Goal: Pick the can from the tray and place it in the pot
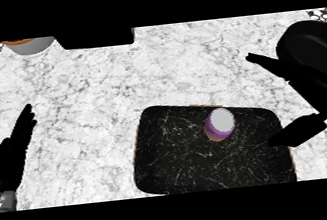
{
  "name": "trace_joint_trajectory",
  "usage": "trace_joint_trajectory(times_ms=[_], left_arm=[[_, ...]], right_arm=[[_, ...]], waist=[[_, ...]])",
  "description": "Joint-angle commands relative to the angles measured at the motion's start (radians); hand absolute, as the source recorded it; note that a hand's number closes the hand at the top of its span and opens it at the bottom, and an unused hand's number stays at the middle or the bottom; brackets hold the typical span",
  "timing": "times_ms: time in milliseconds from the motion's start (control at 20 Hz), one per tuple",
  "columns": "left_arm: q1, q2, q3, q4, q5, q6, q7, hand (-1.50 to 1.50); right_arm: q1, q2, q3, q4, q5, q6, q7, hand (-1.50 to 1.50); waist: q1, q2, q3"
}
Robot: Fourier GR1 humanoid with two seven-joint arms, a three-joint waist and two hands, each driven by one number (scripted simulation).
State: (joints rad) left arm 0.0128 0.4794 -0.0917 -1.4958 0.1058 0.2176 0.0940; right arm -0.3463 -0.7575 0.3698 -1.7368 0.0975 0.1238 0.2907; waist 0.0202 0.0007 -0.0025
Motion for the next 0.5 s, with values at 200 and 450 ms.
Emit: trace_joint_trajectory(times_ms=[200,450], left_arm=[[-0.015,-0.003,0.013,-0.001,-0.006,-0.007,0.009,0.0],[-0.034,-0.03,0.015,0.015,-0.025,0.0,0.027,0.0]], right_arm=[[-0.213,0.025,0.173,0.089,-0.023,0.331,0.304,-1.5],[-0.331,0.191,0.198,0.18,-0.064,0.433,0.471,-1.5]], waist=[[0.015,0.004,0.0],[-0.003,0.002,0.001]])
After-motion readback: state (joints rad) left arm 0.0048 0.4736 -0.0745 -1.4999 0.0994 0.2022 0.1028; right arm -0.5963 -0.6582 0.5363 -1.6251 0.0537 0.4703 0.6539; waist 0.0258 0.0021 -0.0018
